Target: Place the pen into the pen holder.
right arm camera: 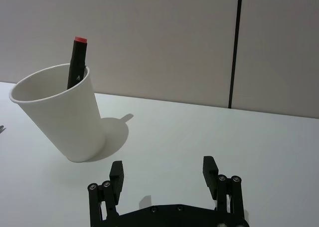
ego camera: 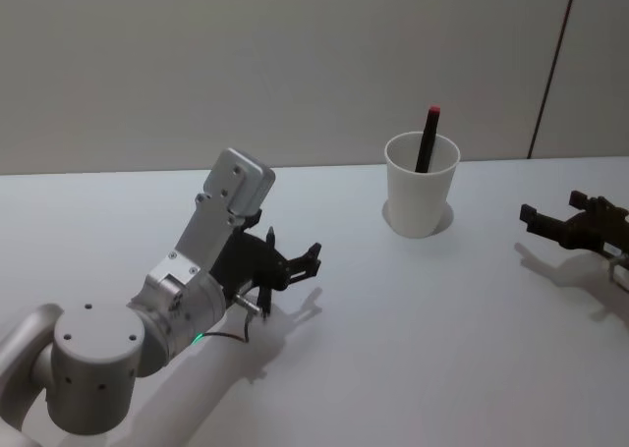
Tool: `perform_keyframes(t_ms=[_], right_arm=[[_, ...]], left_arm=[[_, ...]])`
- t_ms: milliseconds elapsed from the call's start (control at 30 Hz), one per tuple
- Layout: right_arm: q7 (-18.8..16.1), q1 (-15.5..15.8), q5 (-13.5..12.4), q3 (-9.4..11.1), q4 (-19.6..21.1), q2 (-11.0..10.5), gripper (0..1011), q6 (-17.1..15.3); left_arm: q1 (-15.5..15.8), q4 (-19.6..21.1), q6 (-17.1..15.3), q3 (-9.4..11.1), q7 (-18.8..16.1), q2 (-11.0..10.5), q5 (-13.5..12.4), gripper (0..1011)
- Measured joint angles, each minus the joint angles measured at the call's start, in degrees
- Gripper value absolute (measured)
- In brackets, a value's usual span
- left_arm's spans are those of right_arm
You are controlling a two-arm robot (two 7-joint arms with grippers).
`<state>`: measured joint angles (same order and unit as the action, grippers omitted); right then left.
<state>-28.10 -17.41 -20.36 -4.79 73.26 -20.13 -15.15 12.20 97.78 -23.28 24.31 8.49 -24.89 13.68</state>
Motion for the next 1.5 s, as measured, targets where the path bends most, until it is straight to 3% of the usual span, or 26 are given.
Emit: perform_keyframes(t_ms=[400, 733, 1167, 1500], right_arm=[[0.0, 0.1, 0.0, 0.0, 0.0, 0.0, 1002, -0.1], [0.0, 0.1, 0.0, 0.0, 0.0, 0.0, 1002, -0.1], [0.0, 0.1, 0.0, 0.0, 0.0, 0.0, 1002, -0.1], [0.0, 0.1, 0.0, 0.0, 0.0, 0.0, 1002, -0.1]], left_arm=[[-1.9, 0.4, -1.6, -0.4, -6.9, 0.9, 3.9, 1001], [-3.7, 0.2, 0.5, -1.1, -12.9, 1.8, 8.8, 1001], [-4.6, -1.0, 1.6, -1.3, -13.2, 2.1, 9.8, 1001], [-4.9, -2.3, 1.9, -1.3, -11.2, 1.9, 7.6, 1001]])
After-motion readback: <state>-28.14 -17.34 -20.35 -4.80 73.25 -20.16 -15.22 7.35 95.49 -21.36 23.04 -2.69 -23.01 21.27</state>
